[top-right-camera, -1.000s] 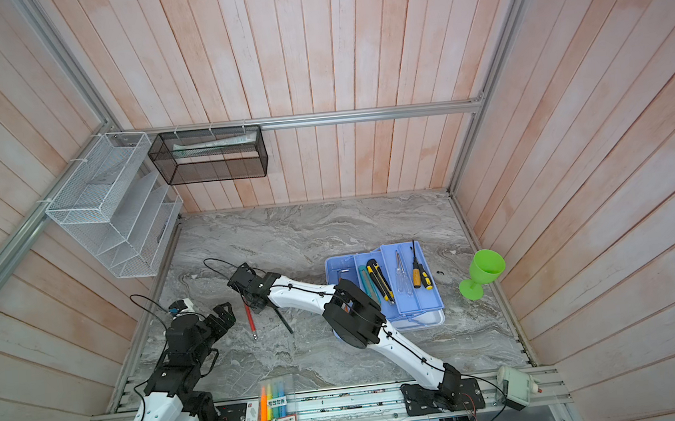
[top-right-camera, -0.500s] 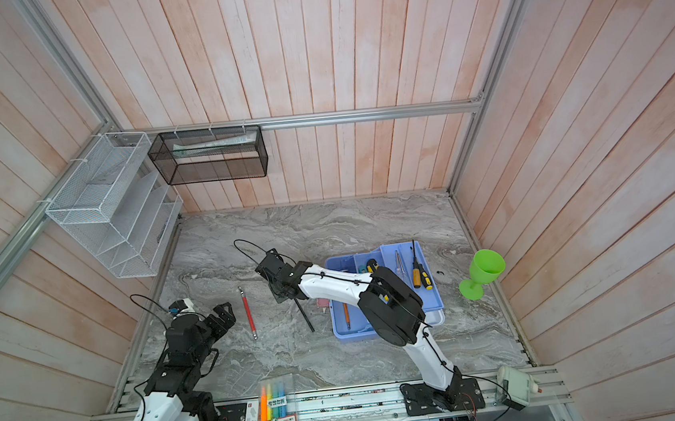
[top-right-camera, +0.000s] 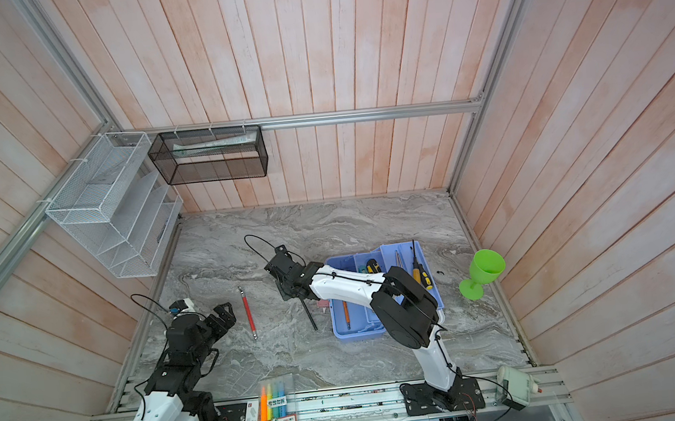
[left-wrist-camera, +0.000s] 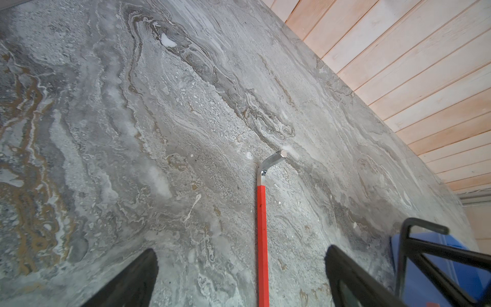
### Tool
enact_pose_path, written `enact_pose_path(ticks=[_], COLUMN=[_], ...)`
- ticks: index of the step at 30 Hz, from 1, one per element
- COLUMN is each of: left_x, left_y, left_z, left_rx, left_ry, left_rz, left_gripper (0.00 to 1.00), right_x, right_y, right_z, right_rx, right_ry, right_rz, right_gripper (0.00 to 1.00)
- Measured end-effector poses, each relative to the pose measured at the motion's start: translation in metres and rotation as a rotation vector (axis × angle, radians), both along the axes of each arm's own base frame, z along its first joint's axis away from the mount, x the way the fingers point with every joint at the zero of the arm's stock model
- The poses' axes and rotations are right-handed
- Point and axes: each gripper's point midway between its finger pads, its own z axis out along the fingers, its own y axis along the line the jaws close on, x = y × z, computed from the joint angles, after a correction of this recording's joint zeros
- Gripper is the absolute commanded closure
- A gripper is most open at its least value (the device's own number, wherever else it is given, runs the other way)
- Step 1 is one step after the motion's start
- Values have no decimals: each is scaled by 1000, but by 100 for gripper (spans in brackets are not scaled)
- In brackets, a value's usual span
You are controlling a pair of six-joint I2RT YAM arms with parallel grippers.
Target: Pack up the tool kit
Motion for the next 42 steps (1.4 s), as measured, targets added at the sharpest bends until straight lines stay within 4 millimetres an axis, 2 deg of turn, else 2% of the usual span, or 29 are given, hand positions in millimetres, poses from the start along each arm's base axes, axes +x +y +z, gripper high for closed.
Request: enact_pose_path(ticks=[5, 8, 16, 23, 28, 32, 37, 42], left_x=[0, 0, 0, 0, 0, 0, 0, 0], left_y=[0, 0, 0, -1, -1, -1, -1, -1], left_z=[0, 0, 0, 0, 0, 0, 0, 0], left_rx=[0, 0, 0, 0, 0, 0, 0, 0], left_ry=[0, 0, 0, 0, 0, 0, 0, 1], left_rz=[0, 0, 0, -3, -4, -4, -4, -4], left_gripper=[0, 0, 0, 0, 0, 0, 0, 0], right_x=[-3, -4, -1, -9, -21, -29, -41, -44], right_y=[2, 4, 15, 12, 11, 14, 14, 13], right_z=[-37, -51, -45, -49, -42, -36, -42, -46], right_rx=[-49, -67, -42, -82, -100, -106, -126, -138], right_ry=[55, 74, 75, 104, 124, 129, 154, 164], right_rz=[13, 17, 33, 79, 154, 204, 245, 250], right_gripper=[100, 100, 100, 76, 67, 67, 68, 70])
